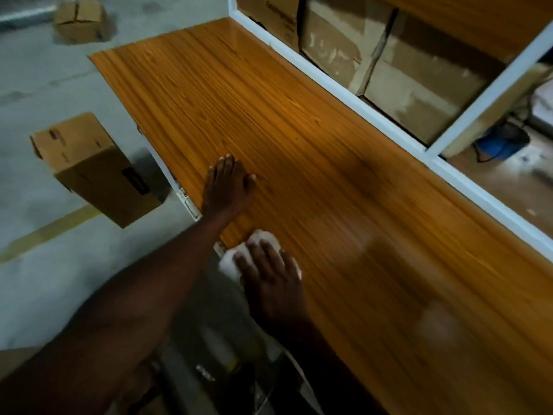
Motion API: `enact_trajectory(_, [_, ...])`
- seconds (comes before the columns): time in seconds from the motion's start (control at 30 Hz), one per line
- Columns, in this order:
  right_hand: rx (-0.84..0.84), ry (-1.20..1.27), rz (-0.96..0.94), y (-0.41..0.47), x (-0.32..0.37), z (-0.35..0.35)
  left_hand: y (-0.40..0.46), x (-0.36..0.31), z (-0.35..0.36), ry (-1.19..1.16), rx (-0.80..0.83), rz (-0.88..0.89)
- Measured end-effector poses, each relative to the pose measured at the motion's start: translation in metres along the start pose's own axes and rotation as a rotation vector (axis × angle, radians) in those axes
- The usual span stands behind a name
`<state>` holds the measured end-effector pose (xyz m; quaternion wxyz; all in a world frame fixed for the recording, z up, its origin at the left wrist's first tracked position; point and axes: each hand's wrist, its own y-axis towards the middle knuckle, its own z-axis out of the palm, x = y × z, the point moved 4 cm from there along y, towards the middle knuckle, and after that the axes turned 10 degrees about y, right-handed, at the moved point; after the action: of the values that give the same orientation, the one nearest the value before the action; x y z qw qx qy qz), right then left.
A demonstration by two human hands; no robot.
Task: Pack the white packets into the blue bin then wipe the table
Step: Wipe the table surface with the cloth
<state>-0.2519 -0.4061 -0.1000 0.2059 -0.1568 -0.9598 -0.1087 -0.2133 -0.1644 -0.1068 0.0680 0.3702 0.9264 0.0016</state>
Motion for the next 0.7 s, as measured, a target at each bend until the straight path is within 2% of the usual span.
enact_trajectory(0.07, [0.086,0.017,-0.070,-0.031,0.005,0.017,-0.015,-0.008,-0.001,0.007,0.003,0.026])
enact_trajectory(0.13, [0.021,-0.005,-0.031,-0.040,-0.029,0.003,-0.038,-0.025,-0.002,0.002,-0.001,0.048])
enact_trajectory(0.3, [-0.052,-0.176,0.318,-0.021,-0.170,-0.083,-0.116,-0.099,0.006,0.014,0.006,0.064])
enact_trajectory(0.37, [-0.076,-0.163,0.427,-0.016,-0.235,-0.126,-0.141,-0.131,0.009,0.028,-0.020,0.050])
enact_trajectory(0.53, [-0.068,-0.173,0.526,-0.016,-0.355,-0.192,-0.145,-0.149,0.014,0.051,-0.150,0.068])
enact_trajectory(0.6, [-0.090,-0.178,0.484,-0.016,-0.378,-0.202,-0.143,-0.148,0.015,0.050,-0.143,0.058])
enact_trajectory(0.7, [-0.079,-0.205,0.482,-0.018,-0.370,-0.196,-0.142,-0.149,0.016,0.054,-0.122,0.058])
